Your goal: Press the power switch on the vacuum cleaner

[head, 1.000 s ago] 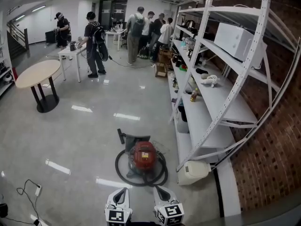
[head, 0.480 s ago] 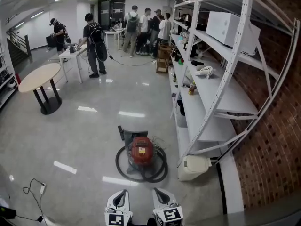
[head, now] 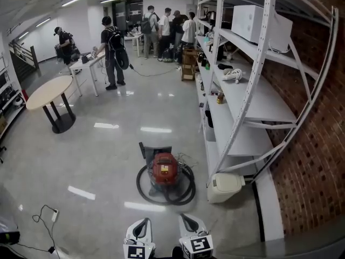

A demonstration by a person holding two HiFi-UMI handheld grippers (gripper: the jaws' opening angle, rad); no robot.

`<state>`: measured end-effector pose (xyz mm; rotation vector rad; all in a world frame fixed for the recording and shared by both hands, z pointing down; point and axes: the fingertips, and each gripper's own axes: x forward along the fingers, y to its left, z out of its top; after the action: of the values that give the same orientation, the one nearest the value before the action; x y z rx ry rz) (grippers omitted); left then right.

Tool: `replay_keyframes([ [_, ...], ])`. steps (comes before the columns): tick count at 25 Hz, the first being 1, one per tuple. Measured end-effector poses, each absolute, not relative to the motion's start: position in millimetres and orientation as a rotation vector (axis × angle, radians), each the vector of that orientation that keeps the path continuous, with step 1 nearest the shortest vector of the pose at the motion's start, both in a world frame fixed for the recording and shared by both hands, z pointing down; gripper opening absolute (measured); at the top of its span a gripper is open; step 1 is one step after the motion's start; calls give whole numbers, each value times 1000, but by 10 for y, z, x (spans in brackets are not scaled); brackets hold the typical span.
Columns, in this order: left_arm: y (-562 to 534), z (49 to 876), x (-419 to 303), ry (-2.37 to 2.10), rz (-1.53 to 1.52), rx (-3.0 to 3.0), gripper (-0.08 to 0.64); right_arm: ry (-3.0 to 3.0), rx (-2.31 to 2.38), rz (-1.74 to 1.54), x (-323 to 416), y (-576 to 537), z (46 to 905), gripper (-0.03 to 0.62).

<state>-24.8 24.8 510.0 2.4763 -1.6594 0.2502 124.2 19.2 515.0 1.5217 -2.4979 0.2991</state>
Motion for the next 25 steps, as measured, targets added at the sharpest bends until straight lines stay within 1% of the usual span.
replay_keyframes([
  [9, 432, 5098, -226, -1668, 250, 2481, 15, -2494, 1542, 271, 931, 390, 5031, -9],
  [17, 506, 5130, -438, -1653, 208, 2482, 15, -2460, 1584, 291, 844, 491, 5056, -9],
  [25, 516, 5123, -484, -1630, 204, 2498, 15, -2450, 1595, 285, 768, 536, 5052, -9],
])
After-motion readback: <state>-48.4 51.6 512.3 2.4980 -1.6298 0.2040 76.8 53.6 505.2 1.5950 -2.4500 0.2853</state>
